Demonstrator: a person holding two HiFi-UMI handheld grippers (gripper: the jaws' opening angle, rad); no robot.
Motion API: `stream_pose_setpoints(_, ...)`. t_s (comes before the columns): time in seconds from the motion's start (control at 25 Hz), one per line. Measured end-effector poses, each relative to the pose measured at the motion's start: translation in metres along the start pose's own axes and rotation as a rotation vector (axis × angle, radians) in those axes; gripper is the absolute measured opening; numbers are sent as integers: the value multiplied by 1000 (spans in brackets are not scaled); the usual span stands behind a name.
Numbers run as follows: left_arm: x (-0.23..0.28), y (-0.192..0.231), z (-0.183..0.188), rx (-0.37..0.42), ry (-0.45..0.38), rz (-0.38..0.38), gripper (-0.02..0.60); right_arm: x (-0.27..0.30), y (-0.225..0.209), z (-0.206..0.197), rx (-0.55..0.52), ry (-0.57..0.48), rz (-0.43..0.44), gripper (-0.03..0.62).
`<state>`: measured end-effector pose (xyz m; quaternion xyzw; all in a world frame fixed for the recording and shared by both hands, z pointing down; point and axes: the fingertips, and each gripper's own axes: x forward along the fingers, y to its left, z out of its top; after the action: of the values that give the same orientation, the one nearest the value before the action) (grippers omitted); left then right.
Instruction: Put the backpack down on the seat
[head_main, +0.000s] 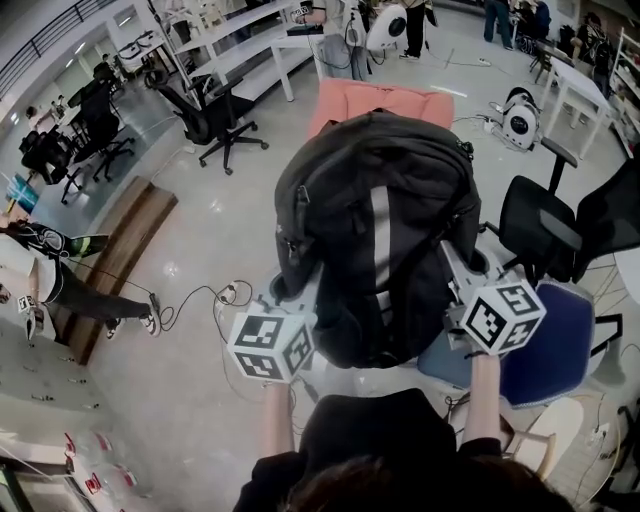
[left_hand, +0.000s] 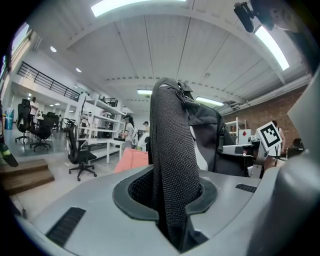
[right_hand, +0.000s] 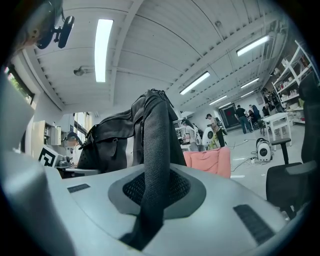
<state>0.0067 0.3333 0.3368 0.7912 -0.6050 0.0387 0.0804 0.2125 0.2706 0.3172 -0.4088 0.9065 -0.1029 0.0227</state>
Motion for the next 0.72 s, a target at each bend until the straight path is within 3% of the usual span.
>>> stream_pose_setpoints(0.32, 64, 49, -6, -28, 21, -26, 97, 72, -25, -7, 5, 28, -30, 46)
stream_pose_setpoints(0.72, 162, 134, 21, -20, 42, -86, 97, 189, -56, 6, 29, 16, -87, 46)
